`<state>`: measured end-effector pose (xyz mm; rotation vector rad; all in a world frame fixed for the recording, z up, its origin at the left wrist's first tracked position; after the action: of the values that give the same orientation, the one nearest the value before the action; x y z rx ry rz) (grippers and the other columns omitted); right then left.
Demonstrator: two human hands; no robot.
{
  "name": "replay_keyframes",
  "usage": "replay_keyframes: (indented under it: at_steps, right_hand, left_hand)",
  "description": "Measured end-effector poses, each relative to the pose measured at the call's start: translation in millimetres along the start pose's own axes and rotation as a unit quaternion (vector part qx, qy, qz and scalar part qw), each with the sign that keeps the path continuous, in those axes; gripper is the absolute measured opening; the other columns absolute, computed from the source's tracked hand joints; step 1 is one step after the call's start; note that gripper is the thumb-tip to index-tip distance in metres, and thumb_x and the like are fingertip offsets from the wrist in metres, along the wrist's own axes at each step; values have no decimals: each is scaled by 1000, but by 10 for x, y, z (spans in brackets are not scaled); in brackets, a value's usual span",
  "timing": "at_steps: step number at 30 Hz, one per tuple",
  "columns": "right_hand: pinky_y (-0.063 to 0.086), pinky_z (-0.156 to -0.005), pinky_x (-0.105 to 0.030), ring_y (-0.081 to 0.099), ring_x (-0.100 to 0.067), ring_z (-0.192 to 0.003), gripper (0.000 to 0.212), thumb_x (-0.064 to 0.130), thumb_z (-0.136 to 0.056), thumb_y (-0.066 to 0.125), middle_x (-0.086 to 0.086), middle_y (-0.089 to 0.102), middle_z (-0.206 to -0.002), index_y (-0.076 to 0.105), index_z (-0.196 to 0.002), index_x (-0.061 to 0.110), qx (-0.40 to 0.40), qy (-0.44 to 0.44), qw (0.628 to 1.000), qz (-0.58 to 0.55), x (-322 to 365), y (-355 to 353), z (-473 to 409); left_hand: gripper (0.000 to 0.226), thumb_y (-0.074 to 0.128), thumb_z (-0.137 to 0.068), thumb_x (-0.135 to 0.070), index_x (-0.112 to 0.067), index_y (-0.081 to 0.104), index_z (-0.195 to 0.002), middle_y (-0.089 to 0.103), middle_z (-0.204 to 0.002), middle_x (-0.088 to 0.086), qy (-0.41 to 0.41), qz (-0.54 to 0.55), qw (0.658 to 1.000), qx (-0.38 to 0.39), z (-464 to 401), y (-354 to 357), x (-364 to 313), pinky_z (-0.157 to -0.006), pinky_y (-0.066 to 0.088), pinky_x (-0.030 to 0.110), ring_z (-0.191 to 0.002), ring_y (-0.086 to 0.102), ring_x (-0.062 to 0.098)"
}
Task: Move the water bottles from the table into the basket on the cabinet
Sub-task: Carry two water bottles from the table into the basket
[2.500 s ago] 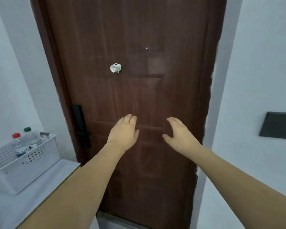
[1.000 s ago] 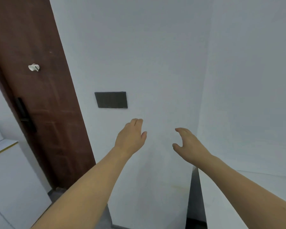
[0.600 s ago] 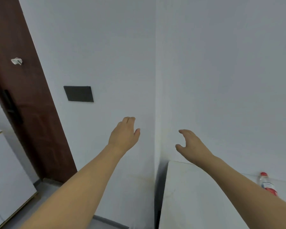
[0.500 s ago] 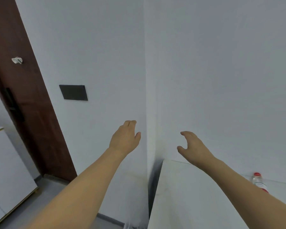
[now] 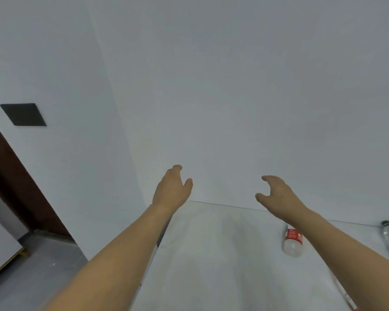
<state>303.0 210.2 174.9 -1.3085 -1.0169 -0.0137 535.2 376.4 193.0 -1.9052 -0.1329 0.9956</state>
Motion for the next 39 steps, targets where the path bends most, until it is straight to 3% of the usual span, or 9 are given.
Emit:
replay_keyframes:
  at_steps: [11,16,20,24,28,32,35,37,39]
  right_hand:
    - [33,-108,-39,39,-29,-135,64,21,-92,59,-12,31,-155,33,-148,7,56,126,990,-2,-2001,-701,-176]
    - [45,-77,-32,56,-27,-101,63,21,-88,61,-16,45,-139,37,-144,2,104,204,973,3,-2776,-755,-195]
    - [45,-76,-31,57,-26,-97,46,24,-89,60,-14,55,-117,49,-126,-1,203,247,947,41,-3331,-579,-270]
    - [40,-60,-24,53,-20,-75,17,25,-86,61,0,53,-75,57,-76,12,325,240,909,101,-3709,-223,-264]
    - [40,-68,-25,39,-12,-57,27,37,-89,63,1,43,-72,50,-82,15,416,246,865,136,-3981,99,-204]
    - [42,-76,-29,46,-16,-63,45,37,-92,61,-3,46,-79,50,-127,12,479,225,833,158,-4203,356,-141]
    - [44,-82,-30,62,-24,-102,34,44,-93,58,-7,63,-111,54,-103,12,518,220,816,130,-4335,499,-40]
    - [48,-79,-31,63,-23,-90,37,48,-87,65,-5,63,-96,47,-85,15,511,255,818,73,-4434,587,15]
    - [53,-79,-35,64,-23,-78,45,49,-78,73,-6,64,-88,50,-95,15,485,303,820,18,-4520,660,42]
  left_hand:
    - [54,55,-97,-39,-12,43,-142,56,-132,6,-92,21,991,97,156,1620,-1047,-87,47,33,-108,57,21]
    - [55,56,-95,-38,-11,44,-141,58,-116,3,-128,28,978,160,86,2422,-1364,-83,47,31,-102,58,20]
    - [57,57,-93,-40,-11,43,-140,56,-115,0,-151,15,967,205,60,3161,-1592,-77,40,28,-97,55,18]
    - [56,58,-92,-40,-9,46,-137,55,-132,7,-159,-24,958,239,-87,3971,-1709,-78,39,29,-100,50,19]
    - [57,60,-90,-42,-8,46,-133,57,-128,8,-174,-53,946,269,-158,4727,-1771,-77,42,32,-96,50,20]
    - [55,61,-86,-46,-8,46,-122,58,-117,8,-152,-114,949,251,-157,5275,-1777,-74,45,34,-95,57,25]
    - [62,63,-84,-53,-10,46,-126,55,-120,8,-119,-179,952,216,-156,5485,-1760,-75,39,33,-110,57,29]
    - [62,63,-84,-54,-10,47,-124,57,-119,8,-119,-200,950,209,-150,5570,-1700,-74,39,33,-109,58,29]
    - [60,65,-81,-54,-11,50,-119,61,-112,5,-138,-189,951,200,-134,5591,-1611,-71,40,32,-103,61,27]
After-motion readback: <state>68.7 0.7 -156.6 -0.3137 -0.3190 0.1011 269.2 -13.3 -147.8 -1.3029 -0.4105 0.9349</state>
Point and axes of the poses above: each hand's wrist, its own z-axis away from the middle knuckle, its own y-axis out of the palm, x = y × z, the point moved 4 cm from there along -z, towards the middle knuckle
